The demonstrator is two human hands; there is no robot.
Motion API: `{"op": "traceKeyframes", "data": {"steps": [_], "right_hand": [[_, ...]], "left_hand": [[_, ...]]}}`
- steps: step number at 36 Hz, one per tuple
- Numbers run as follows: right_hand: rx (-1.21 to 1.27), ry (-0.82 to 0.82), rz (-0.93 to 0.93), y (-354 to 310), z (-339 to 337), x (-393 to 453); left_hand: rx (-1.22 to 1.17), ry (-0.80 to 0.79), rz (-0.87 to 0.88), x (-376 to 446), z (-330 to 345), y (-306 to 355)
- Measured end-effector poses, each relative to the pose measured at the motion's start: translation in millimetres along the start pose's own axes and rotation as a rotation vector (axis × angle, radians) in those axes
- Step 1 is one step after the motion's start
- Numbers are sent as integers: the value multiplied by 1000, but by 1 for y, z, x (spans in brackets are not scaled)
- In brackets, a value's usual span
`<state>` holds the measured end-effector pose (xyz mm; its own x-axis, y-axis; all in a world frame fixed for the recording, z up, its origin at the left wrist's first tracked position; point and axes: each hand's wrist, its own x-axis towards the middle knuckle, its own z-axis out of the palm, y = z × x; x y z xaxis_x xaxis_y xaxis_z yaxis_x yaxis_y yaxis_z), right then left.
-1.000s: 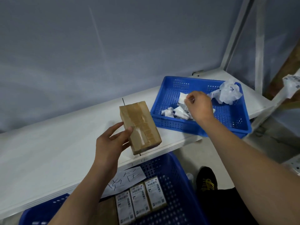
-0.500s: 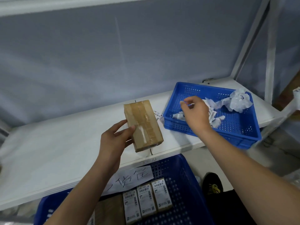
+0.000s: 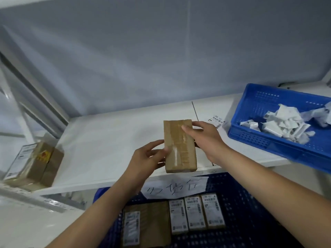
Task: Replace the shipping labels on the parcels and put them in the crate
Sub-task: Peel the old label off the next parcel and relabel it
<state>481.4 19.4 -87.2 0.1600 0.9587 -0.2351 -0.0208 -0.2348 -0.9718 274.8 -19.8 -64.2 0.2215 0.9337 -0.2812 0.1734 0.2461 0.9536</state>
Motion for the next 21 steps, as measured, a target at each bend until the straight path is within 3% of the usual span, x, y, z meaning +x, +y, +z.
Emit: {"op": "traceKeyframes", "data": {"steps": [6, 14, 21], "right_hand": [[-35, 55, 48, 27, 27, 20], [-14, 118, 101, 53, 50, 31], [-207, 63, -40, 61, 55, 28]], "left_hand": [[43, -43, -72, 9, -21, -30], [-191, 25, -204, 36, -24, -45], [-131, 65, -194, 51, -33, -54]]}}
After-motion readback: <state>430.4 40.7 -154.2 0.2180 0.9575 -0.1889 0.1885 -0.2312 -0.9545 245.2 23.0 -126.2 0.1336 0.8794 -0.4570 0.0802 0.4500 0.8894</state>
